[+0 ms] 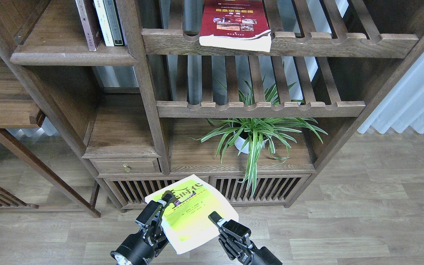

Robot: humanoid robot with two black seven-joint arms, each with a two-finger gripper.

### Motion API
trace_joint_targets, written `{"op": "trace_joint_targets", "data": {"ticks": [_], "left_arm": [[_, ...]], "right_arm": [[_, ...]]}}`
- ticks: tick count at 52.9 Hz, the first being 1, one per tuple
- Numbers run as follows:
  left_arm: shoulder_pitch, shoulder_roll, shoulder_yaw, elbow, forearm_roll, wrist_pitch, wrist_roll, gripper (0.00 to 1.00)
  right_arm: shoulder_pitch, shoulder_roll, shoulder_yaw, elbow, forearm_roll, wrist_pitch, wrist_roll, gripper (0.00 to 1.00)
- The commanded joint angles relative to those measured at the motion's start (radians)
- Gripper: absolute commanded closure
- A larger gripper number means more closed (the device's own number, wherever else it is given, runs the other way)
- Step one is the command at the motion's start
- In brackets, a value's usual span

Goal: Organize books on shelf
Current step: 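Take the yellow-green book with the left gripper and lift it upward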

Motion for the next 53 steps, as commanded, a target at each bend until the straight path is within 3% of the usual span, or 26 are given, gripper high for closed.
{"op": "trace_joint_targets", "data": {"ticks": [1, 24, 29, 31, 35, 48, 52, 53], "left_arm": [[-0.016, 0.004, 0.005, -0.001, 0.001, 0.000, 0.007, 0.97], [-0.019, 0.031, -0.007, -0.004, 0.002, 0.000, 0.036, 1.00], [-0.018, 0.038, -0.015, -0.005, 0.004, 0.000, 0.048, 1.00], [-0.018, 0.054, -0.016, -0.007, 0.006, 0.000, 0.048, 1.00], [-0.016, 0.107, -0.024, -0.007, 0.007, 0.000, 0.050, 1.00], [-0.041, 0.215, -0.147, -0.004, 0.119, 0.000, 0.062, 1.00], [-0.041, 0.257, -0.191, -0.005, 0.192, 0.000, 0.076, 1.00], [-0.038, 0.299, -0.270, -0.008, 0.297, 0.000, 0.097, 1.00]], "right_arm": [[0.000, 0.000, 0.000, 0.000, 0.001, -0.001, 0.002, 0.93], [0.000, 0.000, 0.003, 0.000, -0.005, -0.001, 0.002, 0.90], [0.000, 0.000, 0.003, 0.000, -0.012, -0.001, 0.002, 0.83], [0.001, 0.000, 0.004, -0.002, -0.021, -0.001, 0.002, 0.75], [0.001, 0.000, 0.012, -0.005, -0.051, -0.001, 0.009, 0.49], [0.001, 0.000, 0.029, -0.003, -0.082, -0.001, 0.012, 0.34], [0.001, 0.000, 0.037, -0.003, -0.088, -0.001, 0.012, 0.32], [0.001, 0.000, 0.059, -0.003, -0.097, -0.001, 0.012, 0.31]]}}
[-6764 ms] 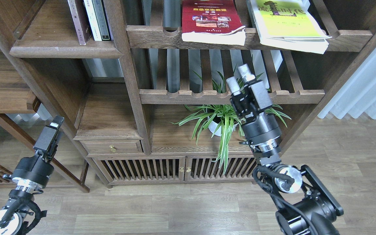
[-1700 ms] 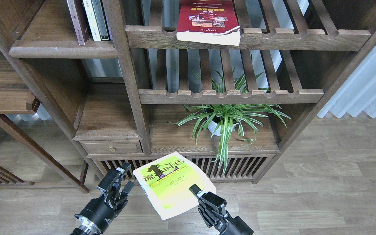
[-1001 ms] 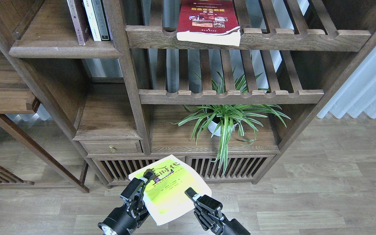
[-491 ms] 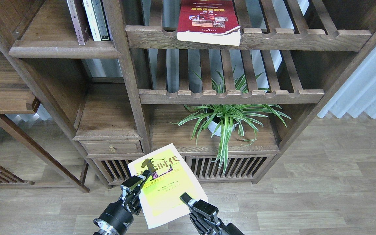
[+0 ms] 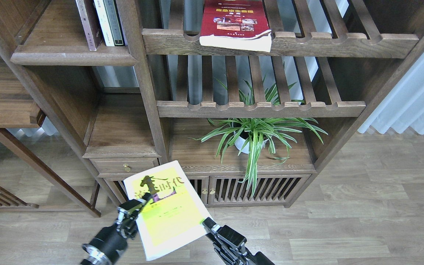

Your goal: Organize books on shelf

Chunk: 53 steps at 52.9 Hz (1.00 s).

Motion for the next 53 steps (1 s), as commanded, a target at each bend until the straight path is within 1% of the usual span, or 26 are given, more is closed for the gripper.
{"op": "trace_joint_targets", "data": {"ticks": [1, 4, 9, 11, 14, 17, 30, 37, 40, 43, 47, 50, 53], "left_arm": [[0.002, 0.067, -0.120, -0.006, 0.163, 0.000, 0.032, 1.00], [0.002, 0.080, -0.169, -0.006, 0.212, 0.000, 0.043, 0.99], [-0.004, 0.118, -0.229, -0.011, 0.271, 0.000, 0.078, 0.99], [-0.013, 0.136, -0.244, -0.015, 0.287, 0.000, 0.103, 0.99], [-0.026, 0.161, -0.261, -0.044, 0.295, 0.000, 0.124, 0.99], [-0.027, 0.190, -0.275, -0.080, 0.297, 0.000, 0.133, 0.99], [-0.023, 0.313, -0.405, -0.232, 0.261, 0.000, 0.120, 0.99], [-0.030, 0.356, -0.447, -0.233, 0.235, 0.000, 0.118, 1.00], [-0.030, 0.379, -0.496, -0.235, 0.217, 0.000, 0.118, 1.00], [-0.033, 0.417, -0.537, -0.233, 0.185, 0.000, 0.115, 0.99], [-0.041, 0.477, -0.554, -0.233, 0.105, 0.000, 0.114, 0.99], [-0.059, 0.512, -0.557, -0.233, 0.064, 0.000, 0.114, 0.99], [-0.119, 0.552, -0.557, -0.233, 0.028, 0.000, 0.112, 0.99]], "right_arm": [[0.000, 0.000, 0.029, 0.001, -0.014, 0.000, -0.001, 0.31], [0.000, 0.000, 0.033, 0.001, -0.015, 0.000, -0.001, 0.31], [0.000, 0.000, 0.033, 0.001, -0.017, 0.000, -0.001, 0.31], [0.000, 0.000, 0.033, 0.001, -0.020, 0.000, -0.001, 0.31], [0.001, 0.000, 0.033, 0.002, -0.026, 0.000, -0.001, 0.31], [0.001, 0.000, 0.033, 0.002, -0.030, 0.000, -0.001, 0.31], [0.001, 0.000, 0.053, 0.001, -0.032, 0.000, -0.001, 0.31], [0.004, 0.000, 0.052, -0.001, -0.033, 0.000, -0.001, 0.31], [0.006, 0.000, 0.053, -0.001, -0.033, 0.000, -0.001, 0.31], [0.006, 0.000, 0.053, -0.002, -0.033, 0.000, -0.001, 0.31], [0.006, 0.000, 0.053, -0.002, -0.033, 0.000, -0.001, 0.31], [0.006, 0.000, 0.052, -0.005, -0.033, 0.000, -0.001, 0.31], [0.009, 0.000, 0.052, -0.010, -0.033, 0.000, -0.001, 0.31]]}}
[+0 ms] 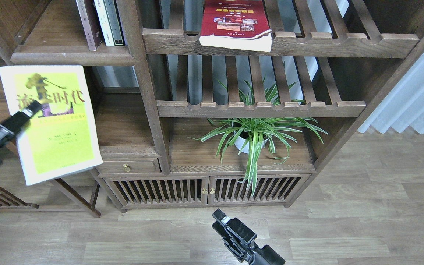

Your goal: Organize books on shelf

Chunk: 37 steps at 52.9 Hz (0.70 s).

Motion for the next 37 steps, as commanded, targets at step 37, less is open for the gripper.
{"op": "trace_joint_targets", "data": {"ticks": [37], "left_arm": [[-0.731, 0.195, 0.118, 0.278, 0.200, 0.000, 0.035, 0.98]], "right_arm": [[0.005, 0.000, 0.002, -0.008, 0.000, 0.000, 0.002, 0.31]]}}
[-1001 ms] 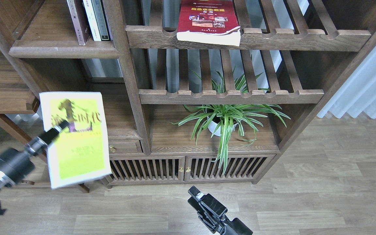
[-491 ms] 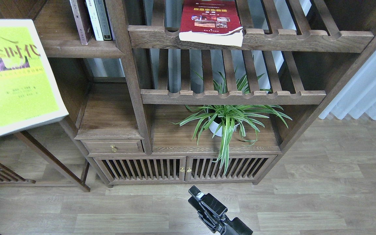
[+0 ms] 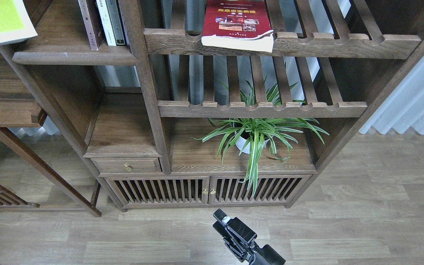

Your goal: Organize books on shelf

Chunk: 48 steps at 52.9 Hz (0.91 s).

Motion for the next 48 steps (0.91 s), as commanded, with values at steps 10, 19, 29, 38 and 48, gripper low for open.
{"op": "trace_joint_targets", "data": {"ticks": [10, 19, 29, 38, 48], "left_arm": [[-0.313, -0.172, 0.146, 0.165, 0.178, 0.000, -0.004, 0.98], [-0.394, -0.353, 0.151, 0.270, 0.322, 0.000, -0.016, 0.98], [-0.405, -0.398, 0.134, 0.283, 0.388, 0.000, -0.050, 0.98], [-0.409, -0.459, 0.111, 0.324, 0.468, 0.000, -0.173, 0.98], [-0.439, -0.528, 0.105, 0.399, 0.461, 0.000, -0.256, 0.97]], "right_arm": [[0.001, 0.000, 0.000, 0.000, 0.002, 0.000, 0.000, 0.31], [0.001, 0.000, 0.005, 0.002, 0.003, 0.000, 0.000, 0.31], [0.001, 0.000, 0.014, 0.000, 0.003, 0.000, 0.000, 0.31], [0.001, 0.000, 0.014, 0.000, 0.003, 0.000, 0.000, 0.31], [0.001, 0.000, 0.015, 0.002, 0.003, 0.000, 0.000, 0.31]]}}
